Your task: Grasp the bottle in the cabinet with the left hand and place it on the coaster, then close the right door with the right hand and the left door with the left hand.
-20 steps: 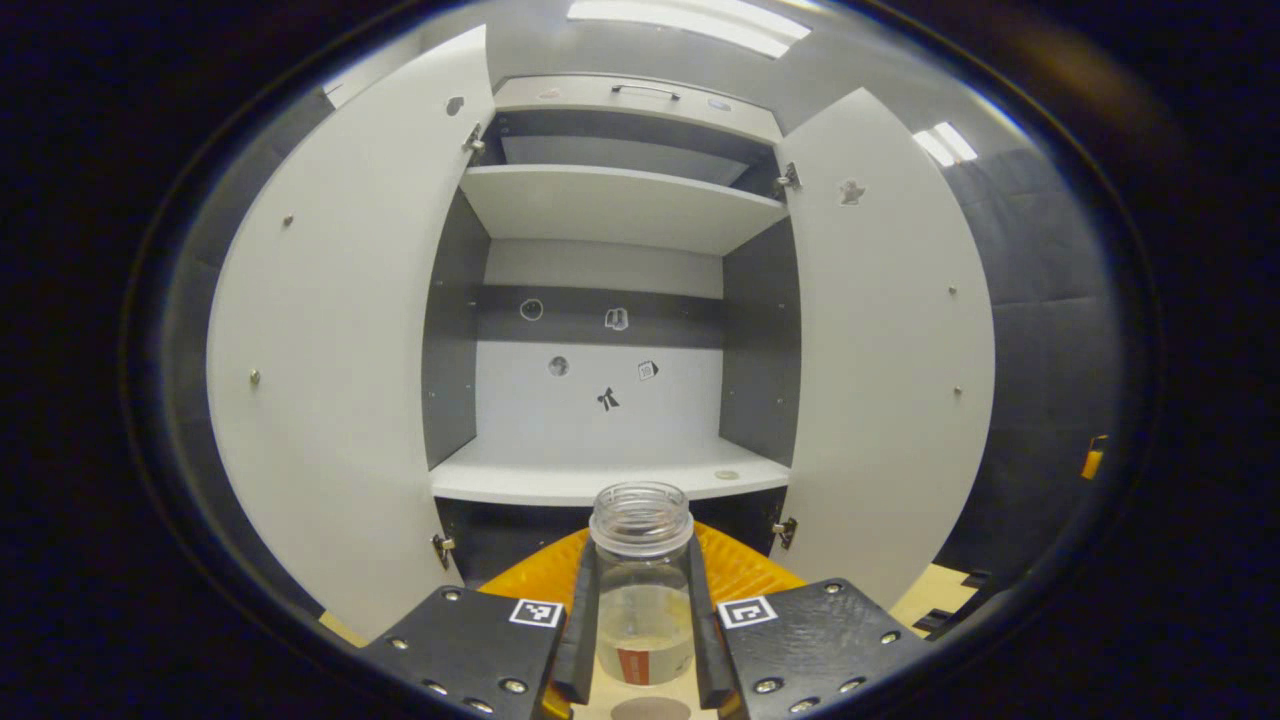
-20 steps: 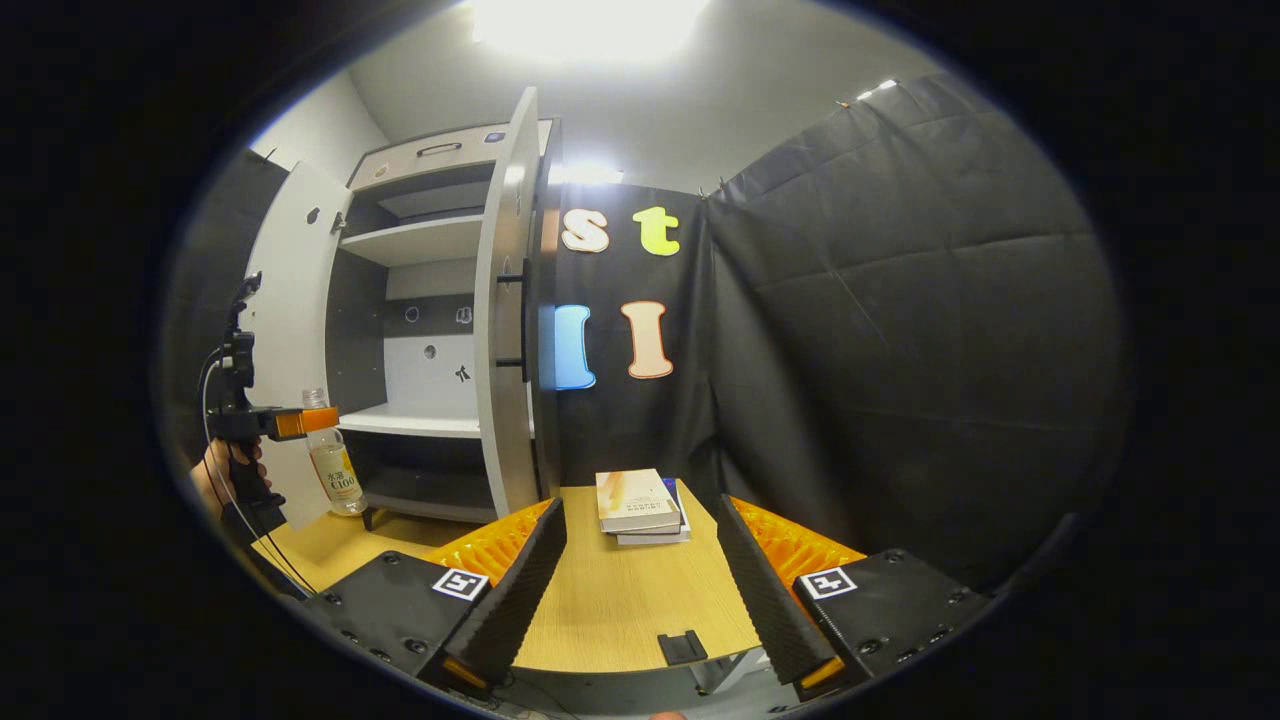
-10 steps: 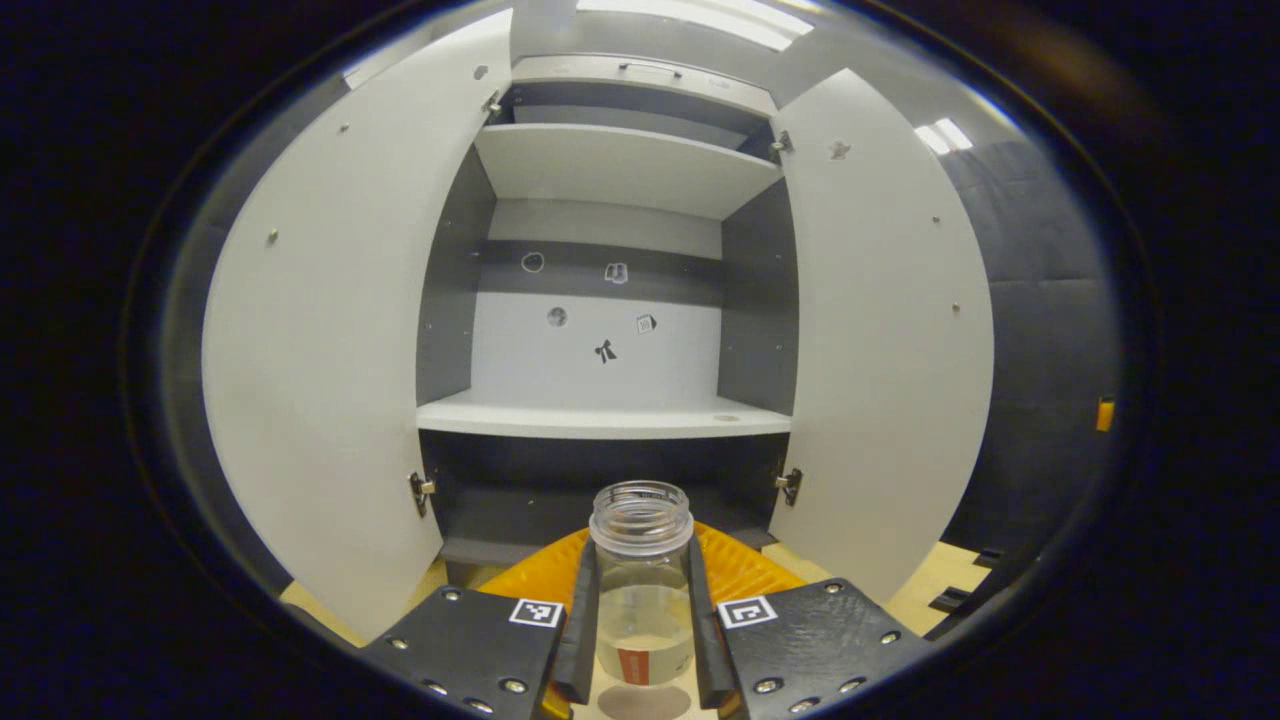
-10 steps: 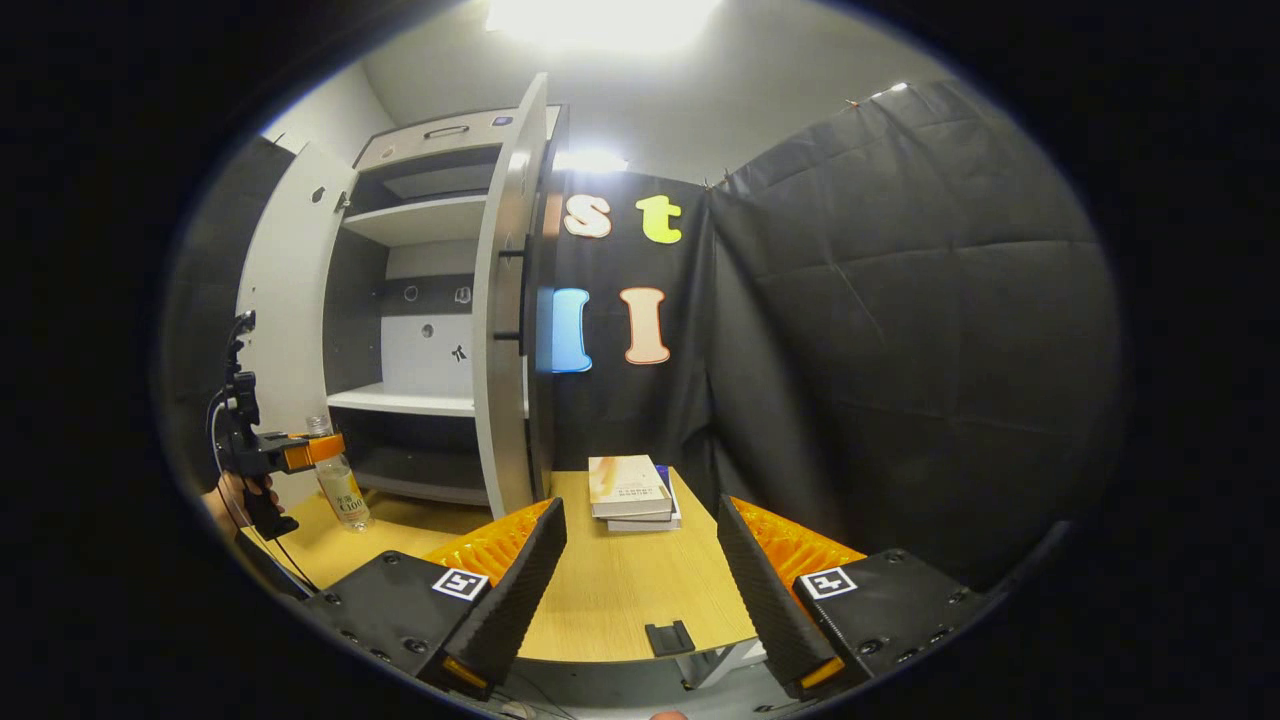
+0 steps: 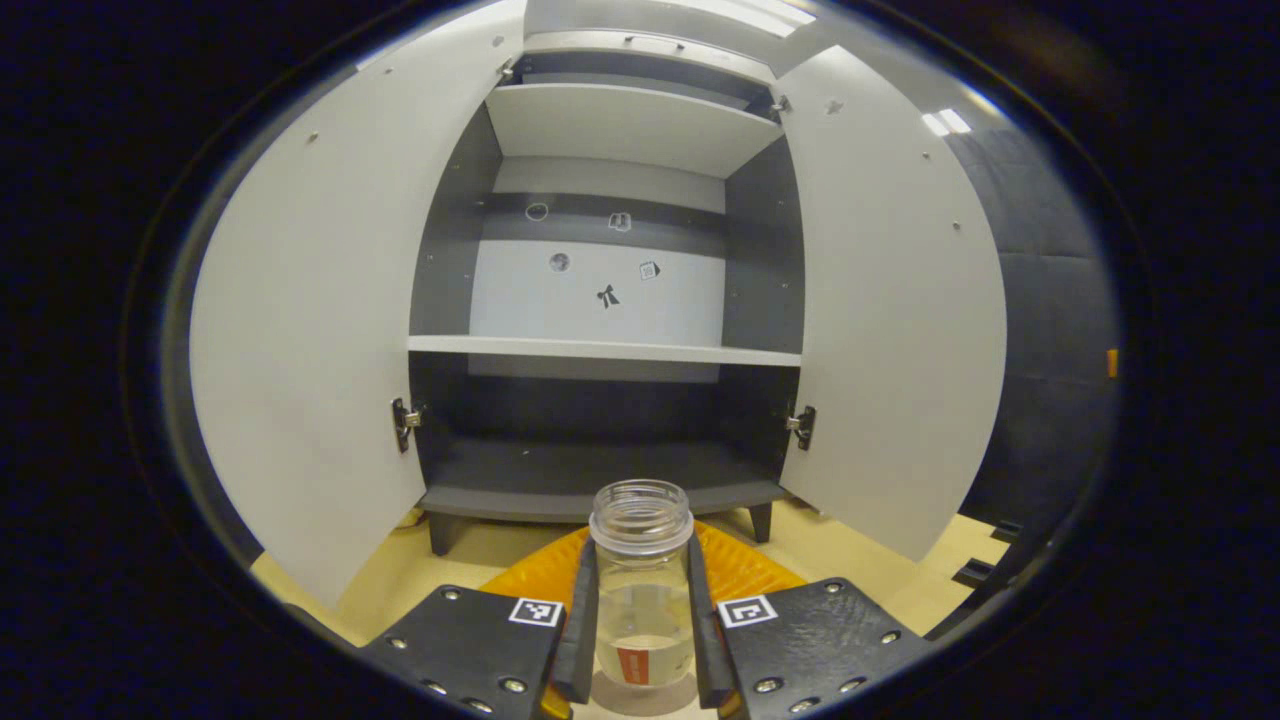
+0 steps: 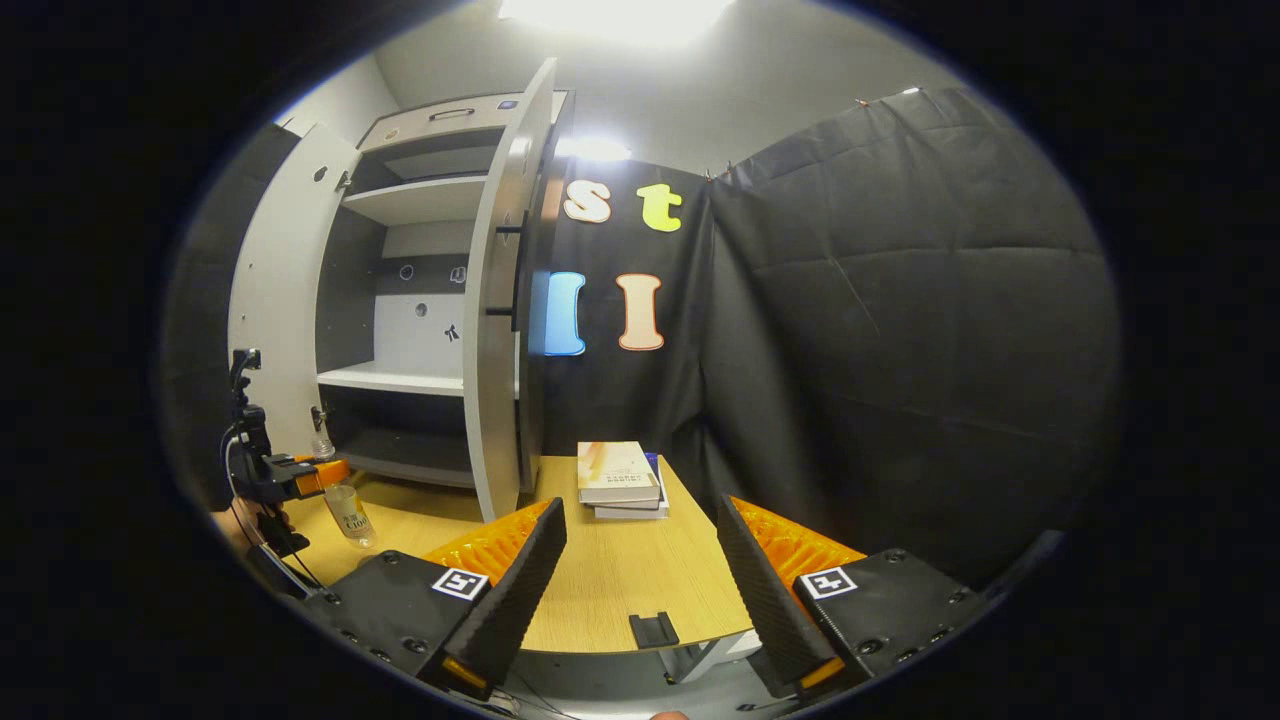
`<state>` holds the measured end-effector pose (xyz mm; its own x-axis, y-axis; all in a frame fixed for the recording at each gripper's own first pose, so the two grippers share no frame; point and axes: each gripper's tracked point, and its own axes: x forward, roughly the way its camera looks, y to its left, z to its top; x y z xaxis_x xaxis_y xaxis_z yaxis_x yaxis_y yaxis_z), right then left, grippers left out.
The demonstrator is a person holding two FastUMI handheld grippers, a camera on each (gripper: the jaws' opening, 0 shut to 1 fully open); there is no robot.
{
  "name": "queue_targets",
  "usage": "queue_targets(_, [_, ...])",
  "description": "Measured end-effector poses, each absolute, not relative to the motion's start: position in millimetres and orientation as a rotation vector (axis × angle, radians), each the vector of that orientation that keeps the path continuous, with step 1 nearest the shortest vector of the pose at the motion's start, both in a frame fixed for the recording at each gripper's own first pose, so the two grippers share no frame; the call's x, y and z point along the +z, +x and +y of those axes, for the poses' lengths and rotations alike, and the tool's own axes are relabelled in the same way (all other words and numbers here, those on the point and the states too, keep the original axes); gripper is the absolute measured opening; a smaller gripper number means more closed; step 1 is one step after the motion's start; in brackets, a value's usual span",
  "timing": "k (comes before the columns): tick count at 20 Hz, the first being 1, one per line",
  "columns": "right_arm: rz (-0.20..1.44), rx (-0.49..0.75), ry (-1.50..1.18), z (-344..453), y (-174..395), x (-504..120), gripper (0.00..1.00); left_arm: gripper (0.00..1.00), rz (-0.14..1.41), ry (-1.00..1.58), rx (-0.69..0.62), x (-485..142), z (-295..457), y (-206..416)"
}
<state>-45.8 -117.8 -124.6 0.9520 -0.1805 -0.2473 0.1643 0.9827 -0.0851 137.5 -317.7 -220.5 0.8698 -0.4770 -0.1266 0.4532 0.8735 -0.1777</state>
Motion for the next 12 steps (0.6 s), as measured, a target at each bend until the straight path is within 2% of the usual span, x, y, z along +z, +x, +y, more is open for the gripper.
queue_targets(1, [0.258, -0.178, -0.062, -119, -47, -126, 0.97, 0.41, 0.172, -0.142, -0.486, -226, -320, 135])
queue_targets(2, [0.260, -0.178, -0.060, -118, -46, -126, 0.94, 0.41, 0.173, -0.140, -0.485, -231, -320, 134])
queue_targets(4, [0.264, -0.180, -0.063, -119, -44, -127, 0.97, 0.41, 0.186, -0.139, -0.486, -241, -321, 131])
queue_targets(10, [0.263, -0.176, -0.072, -118, -39, -127, 0.94, 0.42, 0.213, -0.113, -0.474, -268, -327, 126])
queue_targets(12, [0.264, -0.174, -0.072, -119, -38, -129, 0.97, 0.42, 0.219, -0.103, -0.468, -276, -329, 124])
